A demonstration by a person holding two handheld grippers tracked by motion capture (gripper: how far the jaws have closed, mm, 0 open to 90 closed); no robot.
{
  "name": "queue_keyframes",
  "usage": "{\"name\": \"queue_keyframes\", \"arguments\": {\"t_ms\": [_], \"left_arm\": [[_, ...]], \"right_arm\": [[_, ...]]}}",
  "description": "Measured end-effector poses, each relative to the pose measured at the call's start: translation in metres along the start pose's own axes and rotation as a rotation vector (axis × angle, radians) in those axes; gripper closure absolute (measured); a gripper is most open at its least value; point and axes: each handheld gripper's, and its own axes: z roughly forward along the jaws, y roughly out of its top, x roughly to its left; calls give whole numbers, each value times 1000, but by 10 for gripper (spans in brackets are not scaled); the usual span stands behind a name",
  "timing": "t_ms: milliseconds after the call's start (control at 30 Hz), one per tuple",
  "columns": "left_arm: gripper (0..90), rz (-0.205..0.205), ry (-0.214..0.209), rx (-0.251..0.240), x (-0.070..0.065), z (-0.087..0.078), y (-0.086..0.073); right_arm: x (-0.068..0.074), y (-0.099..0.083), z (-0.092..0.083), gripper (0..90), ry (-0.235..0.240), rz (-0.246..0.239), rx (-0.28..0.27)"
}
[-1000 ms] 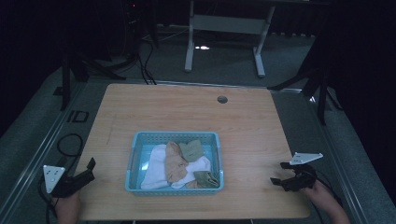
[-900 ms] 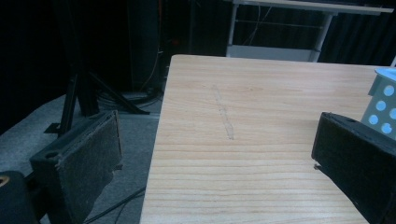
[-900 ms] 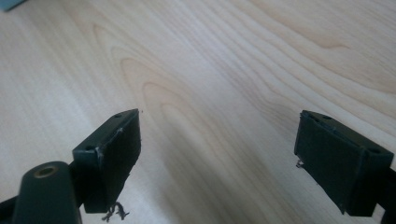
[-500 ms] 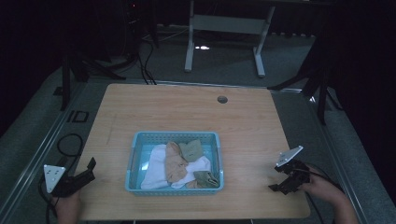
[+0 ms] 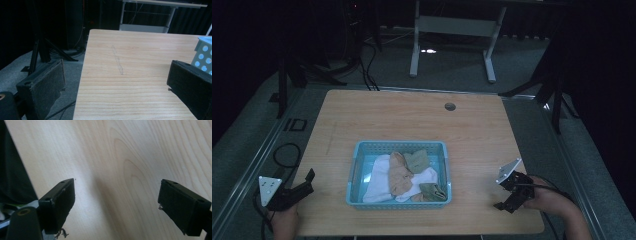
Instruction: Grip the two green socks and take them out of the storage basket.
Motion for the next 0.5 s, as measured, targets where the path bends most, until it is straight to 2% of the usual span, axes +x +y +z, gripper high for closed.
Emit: {"name": "queue_keyframes", "arguments": {"t_ms": [167, 367, 500], "left_arm": [[15, -3, -2, 1, 0, 0, 0], [15, -1, -5, 3, 0, 0, 0], [14, -5, -8, 5, 1, 1, 0]], "right_arm": [[1, 8, 0, 145, 12, -12, 15], [4, 21, -3, 136, 33, -25, -15], [5, 32, -7, 145, 29, -51, -22]]}}
